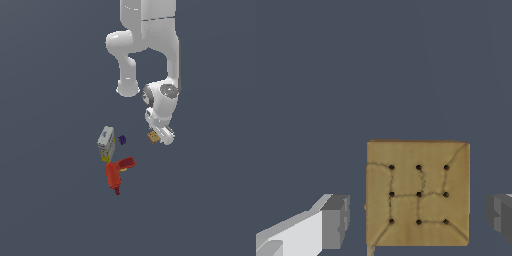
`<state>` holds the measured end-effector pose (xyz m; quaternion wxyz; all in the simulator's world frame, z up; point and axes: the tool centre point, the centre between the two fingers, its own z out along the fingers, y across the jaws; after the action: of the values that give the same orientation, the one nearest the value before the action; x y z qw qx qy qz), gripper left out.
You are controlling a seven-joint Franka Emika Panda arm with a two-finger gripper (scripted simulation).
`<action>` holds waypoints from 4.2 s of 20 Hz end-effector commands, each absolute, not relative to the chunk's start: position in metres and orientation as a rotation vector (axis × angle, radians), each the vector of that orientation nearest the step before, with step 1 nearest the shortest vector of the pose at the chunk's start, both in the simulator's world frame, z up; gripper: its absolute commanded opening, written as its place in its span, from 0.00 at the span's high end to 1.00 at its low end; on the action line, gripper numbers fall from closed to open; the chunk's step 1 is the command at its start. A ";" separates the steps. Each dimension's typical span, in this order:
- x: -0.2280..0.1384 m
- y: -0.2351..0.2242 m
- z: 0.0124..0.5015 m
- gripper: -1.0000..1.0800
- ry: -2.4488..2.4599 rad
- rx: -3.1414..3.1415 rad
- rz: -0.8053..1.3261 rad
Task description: Pick up a designated object from a clutter of objects.
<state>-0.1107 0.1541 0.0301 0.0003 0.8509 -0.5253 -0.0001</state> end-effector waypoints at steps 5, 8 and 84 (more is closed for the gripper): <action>-0.111 0.154 0.013 0.04 -1.652 2.672 0.000; -0.111 0.154 0.012 1.00 -1.652 2.672 0.000; 0.049 0.159 0.396 1.00 -1.653 2.672 0.000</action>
<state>0.0480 0.1587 0.3951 0.0001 0.8504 -0.5261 -0.0002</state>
